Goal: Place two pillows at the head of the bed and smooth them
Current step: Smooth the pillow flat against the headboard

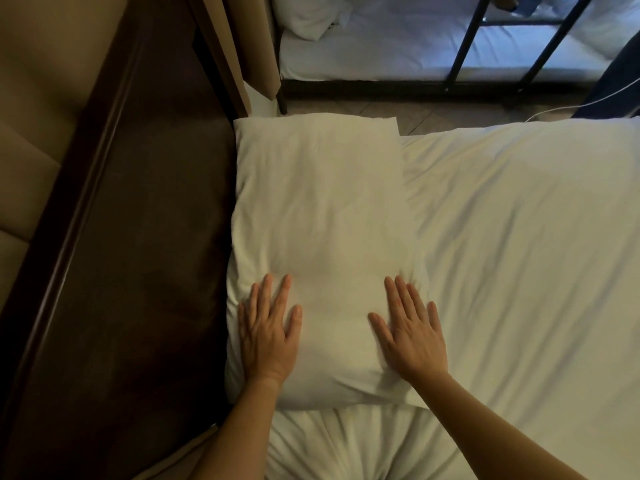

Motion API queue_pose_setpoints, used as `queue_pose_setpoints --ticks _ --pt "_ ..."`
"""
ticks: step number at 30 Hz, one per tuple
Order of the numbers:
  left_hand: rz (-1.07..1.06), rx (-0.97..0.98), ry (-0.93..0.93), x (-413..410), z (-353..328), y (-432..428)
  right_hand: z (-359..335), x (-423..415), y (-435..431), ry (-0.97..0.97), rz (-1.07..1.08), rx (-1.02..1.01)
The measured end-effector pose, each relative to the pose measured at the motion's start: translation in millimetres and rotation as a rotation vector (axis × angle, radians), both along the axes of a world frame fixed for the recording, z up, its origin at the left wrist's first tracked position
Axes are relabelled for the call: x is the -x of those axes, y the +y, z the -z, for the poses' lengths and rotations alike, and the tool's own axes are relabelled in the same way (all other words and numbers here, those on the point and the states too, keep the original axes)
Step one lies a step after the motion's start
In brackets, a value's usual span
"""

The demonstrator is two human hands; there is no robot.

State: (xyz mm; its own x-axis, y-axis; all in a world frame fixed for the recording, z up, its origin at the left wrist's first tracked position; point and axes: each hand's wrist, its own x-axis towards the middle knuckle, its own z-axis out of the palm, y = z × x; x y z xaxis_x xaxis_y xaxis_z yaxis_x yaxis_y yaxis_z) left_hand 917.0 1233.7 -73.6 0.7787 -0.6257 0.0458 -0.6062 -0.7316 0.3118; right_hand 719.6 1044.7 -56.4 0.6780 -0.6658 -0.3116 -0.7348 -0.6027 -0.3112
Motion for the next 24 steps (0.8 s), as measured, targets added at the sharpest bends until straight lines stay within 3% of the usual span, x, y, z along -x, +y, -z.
queue_pose_setpoints --ticks 6,14,24 --pt "-0.018 0.078 -0.024 -26 -47 -23 -40 -28 -21 -0.146 0.022 0.035" --pt "0.098 0.026 0.021 -88 -50 -109 -42 -152 -51 -0.216 -0.035 0.011" --pt "0.022 -0.013 0.020 -95 -9 -82 -14 -112 -52 -0.096 0.033 -0.009"
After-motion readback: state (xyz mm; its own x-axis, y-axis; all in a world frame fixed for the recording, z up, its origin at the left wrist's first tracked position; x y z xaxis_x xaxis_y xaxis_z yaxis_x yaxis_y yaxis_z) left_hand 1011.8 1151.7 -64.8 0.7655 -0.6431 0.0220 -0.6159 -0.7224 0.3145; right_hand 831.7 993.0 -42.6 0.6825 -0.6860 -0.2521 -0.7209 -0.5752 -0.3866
